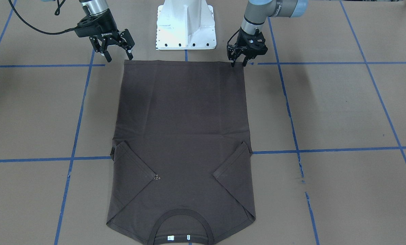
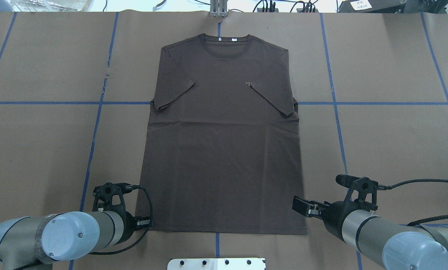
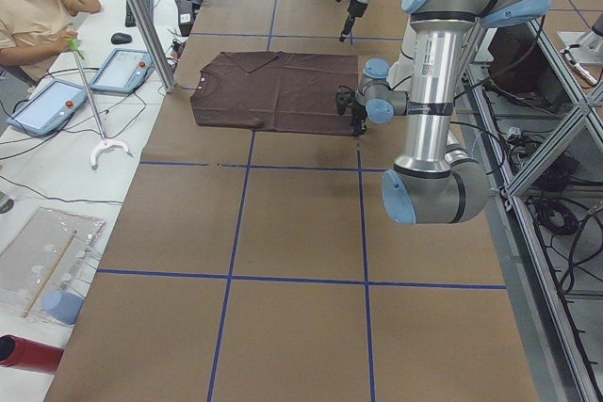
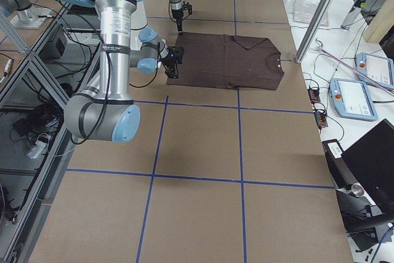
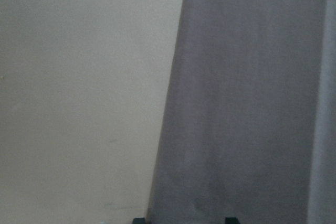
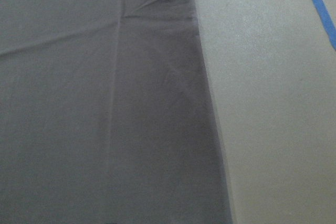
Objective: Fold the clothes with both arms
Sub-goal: 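Lower both grippers and grasp the two hem corners, then lift the hem with both grippers and fold it toward the collar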
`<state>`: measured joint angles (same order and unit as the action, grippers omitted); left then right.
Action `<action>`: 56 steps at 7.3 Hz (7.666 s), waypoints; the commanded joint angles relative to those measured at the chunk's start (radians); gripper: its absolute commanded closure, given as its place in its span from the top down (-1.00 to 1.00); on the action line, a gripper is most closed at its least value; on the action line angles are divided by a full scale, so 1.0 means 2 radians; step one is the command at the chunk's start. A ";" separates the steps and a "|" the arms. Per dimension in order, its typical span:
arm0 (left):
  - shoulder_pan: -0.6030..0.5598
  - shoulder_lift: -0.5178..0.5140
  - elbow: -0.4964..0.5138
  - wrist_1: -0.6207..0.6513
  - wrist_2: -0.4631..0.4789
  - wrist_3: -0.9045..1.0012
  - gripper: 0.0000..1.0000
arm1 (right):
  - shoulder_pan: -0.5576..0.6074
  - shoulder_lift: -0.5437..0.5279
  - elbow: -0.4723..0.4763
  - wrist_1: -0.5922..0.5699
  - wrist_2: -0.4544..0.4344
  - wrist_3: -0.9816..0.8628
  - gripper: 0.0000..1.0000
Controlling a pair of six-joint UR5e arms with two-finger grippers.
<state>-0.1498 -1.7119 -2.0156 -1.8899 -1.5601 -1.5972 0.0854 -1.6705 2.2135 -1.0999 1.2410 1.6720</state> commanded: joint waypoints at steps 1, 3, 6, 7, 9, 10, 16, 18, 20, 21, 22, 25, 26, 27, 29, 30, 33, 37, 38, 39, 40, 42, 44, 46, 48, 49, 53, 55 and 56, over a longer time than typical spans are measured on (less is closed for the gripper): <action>0.001 -0.001 -0.001 0.000 0.000 -0.001 -1.00 | 0.000 0.000 0.000 0.000 0.000 0.000 0.92; 0.000 -0.001 -0.008 0.000 0.000 -0.001 -1.00 | -0.006 0.001 -0.001 0.000 -0.006 0.002 0.90; 0.002 -0.003 -0.046 0.028 -0.001 -0.002 -1.00 | -0.042 0.059 0.000 -0.133 -0.044 0.134 0.50; 0.003 -0.005 -0.046 0.028 -0.002 -0.002 -1.00 | -0.052 0.077 -0.003 -0.191 -0.048 0.167 0.44; 0.004 -0.005 -0.046 0.028 -0.002 -0.003 -1.00 | -0.066 0.074 -0.010 -0.207 -0.064 0.194 0.35; 0.006 -0.006 -0.046 0.027 -0.002 -0.017 -1.00 | -0.069 0.073 -0.014 -0.208 -0.065 0.194 0.35; 0.010 -0.006 -0.047 0.025 -0.003 -0.021 -1.00 | -0.081 0.076 -0.044 -0.209 -0.086 0.196 0.33; 0.010 -0.006 -0.047 0.024 -0.003 -0.021 -1.00 | -0.084 0.077 -0.044 -0.225 -0.085 0.197 0.33; 0.010 -0.006 -0.047 0.022 -0.003 -0.021 -1.00 | -0.089 0.076 -0.044 -0.229 -0.085 0.197 0.34; 0.010 -0.006 -0.047 0.022 -0.003 -0.021 -1.00 | -0.094 0.076 -0.044 -0.229 -0.085 0.205 0.34; 0.010 -0.006 -0.048 0.022 -0.003 -0.021 -1.00 | -0.099 0.076 -0.044 -0.229 -0.086 0.214 0.34; 0.010 -0.006 -0.050 0.022 -0.004 -0.021 -1.00 | -0.101 0.071 -0.045 -0.229 -0.087 0.216 0.34; 0.010 -0.006 -0.051 0.022 -0.004 -0.021 -1.00 | -0.101 0.071 -0.048 -0.229 -0.087 0.217 0.34; 0.010 -0.006 -0.051 0.022 -0.004 -0.021 -1.00 | -0.102 0.071 -0.049 -0.229 -0.087 0.219 0.34; 0.010 -0.006 -0.054 0.022 -0.004 -0.021 -1.00 | -0.102 0.071 -0.052 -0.229 -0.090 0.221 0.33; 0.010 -0.006 -0.056 0.022 -0.004 -0.021 -1.00 | -0.103 0.072 -0.054 -0.229 -0.099 0.235 0.02; 0.010 -0.006 -0.057 0.022 -0.004 -0.021 -1.00 | -0.102 0.076 -0.052 -0.229 -0.100 0.242 -1.00; 0.010 -0.006 -0.085 0.032 -0.016 -0.020 -1.00 | -0.098 0.075 0.041 -0.283 -0.095 0.236 -1.00; 0.010 -0.006 -0.136 0.082 -0.039 -0.020 -1.00 | -0.105 0.077 0.117 -0.360 -0.079 0.235 -1.00; 0.011 -0.013 -0.213 0.172 -0.062 -0.020 -1.00 | -0.122 0.101 0.202 -0.443 -0.062 0.235 -1.00; 0.010 -0.019 -0.288 0.241 -0.082 -0.020 -1.00 | -0.123 0.160 0.237 -0.519 -0.045 0.235 -1.00; -0.001 -0.050 -0.306 0.288 -0.097 -0.016 -1.00 | -0.086 0.238 0.232 -0.610 -0.014 0.226 -1.00; -0.086 -0.078 -0.276 0.288 -0.097 0.040 -1.00 | 0.004 0.252 0.214 -0.605 0.008 0.123 -1.00; -0.210 -0.119 -0.198 0.289 -0.098 0.160 -1.00 | 0.119 0.266 0.141 -0.530 0.076 0.052 -1.00; -0.271 -0.158 -0.102 0.282 -0.095 0.194 -1.00 | 0.194 0.283 0.008 -0.408 0.096 0.005 -1.00; -0.283 -0.178 -0.041 0.255 -0.092 0.197 -1.00 | 0.222 0.291 -0.061 -0.340 0.104 -0.010 -1.00; -0.297 -0.208 0.183 0.062 -0.066 0.231 -1.00 | 0.258 0.326 -0.237 -0.213 0.104 -0.033 -1.00; -0.296 -0.225 0.253 0.022 -0.058 0.233 -1.00 | 0.262 0.366 -0.346 -0.147 0.103 -0.035 -1.00; -0.293 -0.228 0.271 0.011 -0.054 0.233 -1.00 | 0.262 0.367 -0.372 -0.121 0.103 -0.035 -1.00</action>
<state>-0.7405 -2.1531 -1.5396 -1.8286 -1.6804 -1.1338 0.6074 -0.9550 1.5624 -1.4189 1.4473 1.6041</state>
